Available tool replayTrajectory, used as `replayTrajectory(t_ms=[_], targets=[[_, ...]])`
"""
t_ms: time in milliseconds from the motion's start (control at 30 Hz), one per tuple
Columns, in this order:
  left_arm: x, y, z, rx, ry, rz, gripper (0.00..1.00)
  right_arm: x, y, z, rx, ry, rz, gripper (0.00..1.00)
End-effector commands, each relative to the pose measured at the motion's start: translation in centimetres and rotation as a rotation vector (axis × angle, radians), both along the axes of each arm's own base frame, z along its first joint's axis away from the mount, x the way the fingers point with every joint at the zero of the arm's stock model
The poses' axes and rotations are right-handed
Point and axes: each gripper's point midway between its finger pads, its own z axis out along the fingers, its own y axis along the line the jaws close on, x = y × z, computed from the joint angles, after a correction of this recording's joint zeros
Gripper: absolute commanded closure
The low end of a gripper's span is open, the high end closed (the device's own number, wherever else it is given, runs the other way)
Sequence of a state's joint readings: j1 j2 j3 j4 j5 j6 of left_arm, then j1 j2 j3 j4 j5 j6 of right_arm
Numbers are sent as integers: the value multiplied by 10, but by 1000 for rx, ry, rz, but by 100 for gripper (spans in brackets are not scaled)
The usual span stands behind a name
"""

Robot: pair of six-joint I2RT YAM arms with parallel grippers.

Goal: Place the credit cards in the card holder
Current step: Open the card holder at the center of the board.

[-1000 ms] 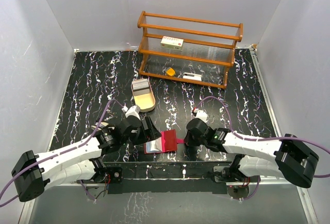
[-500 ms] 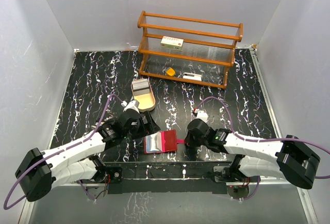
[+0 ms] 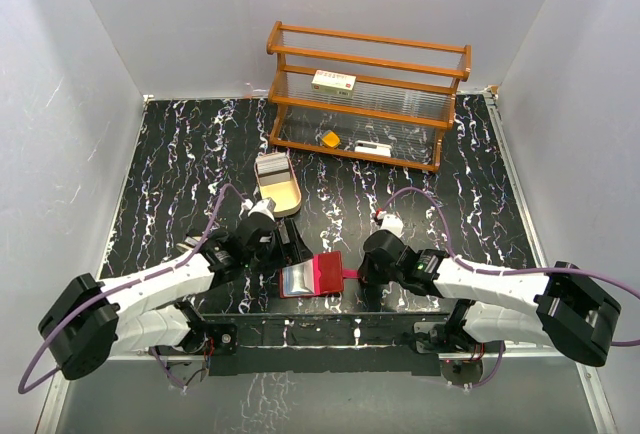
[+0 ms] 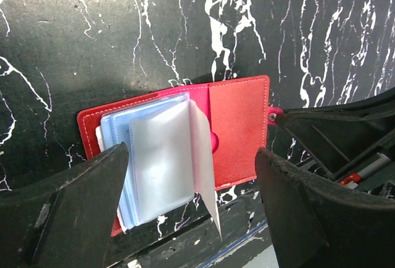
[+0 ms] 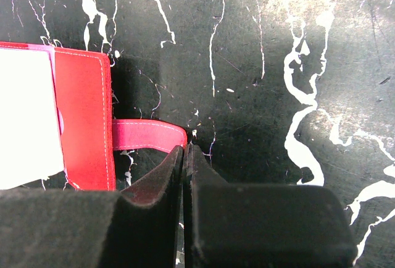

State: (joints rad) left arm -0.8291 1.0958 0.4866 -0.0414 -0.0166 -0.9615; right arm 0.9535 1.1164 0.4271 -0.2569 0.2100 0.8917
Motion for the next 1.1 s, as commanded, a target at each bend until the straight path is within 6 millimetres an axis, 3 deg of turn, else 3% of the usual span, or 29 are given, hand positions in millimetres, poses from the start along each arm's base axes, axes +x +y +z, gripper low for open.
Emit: replayTrajectory(t_ms=[0,467,767,900,1067], targets=[[-1,-2,-5,-14,2,-18,18,6,6,8,34,-36,2,100],[-10,-19,-1,-112,39,-64,19,5,4,6,30,-31,-2,100],[-20,-42,29,-313,68,-100,24,5,6,4,30,-26,1,100],[-21,-47,29,-352,80,-102,25,8,8,10,22,-34,5,85],[-21,-57,30,-361,96,-141,34,13,6,32,-37,-50,30,63]])
